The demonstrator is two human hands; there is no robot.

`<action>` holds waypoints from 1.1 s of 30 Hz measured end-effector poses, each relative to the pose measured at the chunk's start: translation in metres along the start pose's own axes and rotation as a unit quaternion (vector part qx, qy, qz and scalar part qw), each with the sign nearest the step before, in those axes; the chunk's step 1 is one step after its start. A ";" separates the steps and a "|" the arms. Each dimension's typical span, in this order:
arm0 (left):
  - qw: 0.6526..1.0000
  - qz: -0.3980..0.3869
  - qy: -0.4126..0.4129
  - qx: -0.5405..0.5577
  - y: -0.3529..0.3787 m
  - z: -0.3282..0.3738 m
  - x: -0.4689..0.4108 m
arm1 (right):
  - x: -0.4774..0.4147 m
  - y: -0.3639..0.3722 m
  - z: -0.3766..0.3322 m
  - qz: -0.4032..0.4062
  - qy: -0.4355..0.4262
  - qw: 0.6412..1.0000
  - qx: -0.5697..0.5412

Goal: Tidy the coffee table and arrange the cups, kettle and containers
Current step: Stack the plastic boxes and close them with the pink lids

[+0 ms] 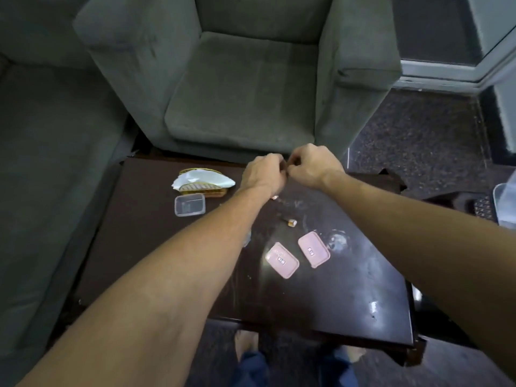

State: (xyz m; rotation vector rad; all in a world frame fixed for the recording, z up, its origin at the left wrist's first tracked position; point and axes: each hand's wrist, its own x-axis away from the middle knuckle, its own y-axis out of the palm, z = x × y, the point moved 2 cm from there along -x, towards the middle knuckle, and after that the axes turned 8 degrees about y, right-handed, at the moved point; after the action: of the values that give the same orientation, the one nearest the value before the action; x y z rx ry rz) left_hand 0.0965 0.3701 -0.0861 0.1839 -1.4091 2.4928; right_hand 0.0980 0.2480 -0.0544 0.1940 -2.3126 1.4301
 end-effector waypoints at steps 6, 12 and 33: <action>0.999 -0.038 -0.008 0.001 0.050 -0.029 0.013 | 0.005 0.053 0.034 -0.044 0.072 0.994 0.064; 0.999 -0.017 -0.039 0.018 0.110 -0.053 0.001 | -0.009 0.122 0.072 -0.064 0.105 0.989 0.081; 0.993 0.016 -0.120 0.006 0.135 -0.080 -0.041 | -0.035 0.172 0.086 -0.039 0.052 0.992 0.108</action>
State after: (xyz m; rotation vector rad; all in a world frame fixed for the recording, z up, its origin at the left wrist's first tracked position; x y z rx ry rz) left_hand 0.0978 0.3652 -0.2485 0.4815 -1.4983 2.5754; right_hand 0.0496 0.2489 -0.2441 0.2635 -2.0427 1.6097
